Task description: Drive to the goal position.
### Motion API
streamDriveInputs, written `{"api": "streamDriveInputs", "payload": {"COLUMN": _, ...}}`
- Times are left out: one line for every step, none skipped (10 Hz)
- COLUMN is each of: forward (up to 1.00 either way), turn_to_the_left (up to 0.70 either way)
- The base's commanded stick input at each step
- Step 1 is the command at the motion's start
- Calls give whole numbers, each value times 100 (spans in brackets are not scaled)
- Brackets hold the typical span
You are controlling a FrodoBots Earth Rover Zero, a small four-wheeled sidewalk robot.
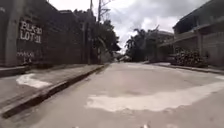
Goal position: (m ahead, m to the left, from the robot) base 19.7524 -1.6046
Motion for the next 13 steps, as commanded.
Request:
{"api": "streamDriveInputs", "payload": {"forward": 100, "turn_to_the_left": -5}}
{"api": "streamDriveInputs", "payload": {"forward": 100, "turn_to_the_left": -5}}
{"api": "streamDriveInputs", "payload": {"forward": 100, "turn_to_the_left": -5}}
{"api": "streamDriveInputs", "payload": {"forward": 100, "turn_to_the_left": -5}}
{"api": "streamDriveInputs", "payload": {"forward": 100, "turn_to_the_left": -5}}
{"api": "streamDriveInputs", "payload": {"forward": 100, "turn_to_the_left": -5}}
{"api": "streamDriveInputs", "payload": {"forward": 100, "turn_to_the_left": -5}}
{"api": "streamDriveInputs", "payload": {"forward": 100, "turn_to_the_left": -5}}
{"api": "streamDriveInputs", "payload": {"forward": 100, "turn_to_the_left": -5}}
{"api": "streamDriveInputs", "payload": {"forward": 100, "turn_to_the_left": -5}}
{"api": "streamDriveInputs", "payload": {"forward": 100, "turn_to_the_left": -5}}
{"api": "streamDriveInputs", "payload": {"forward": 100, "turn_to_the_left": -5}}
{"api": "streamDriveInputs", "payload": {"forward": 100, "turn_to_the_left": -5}}
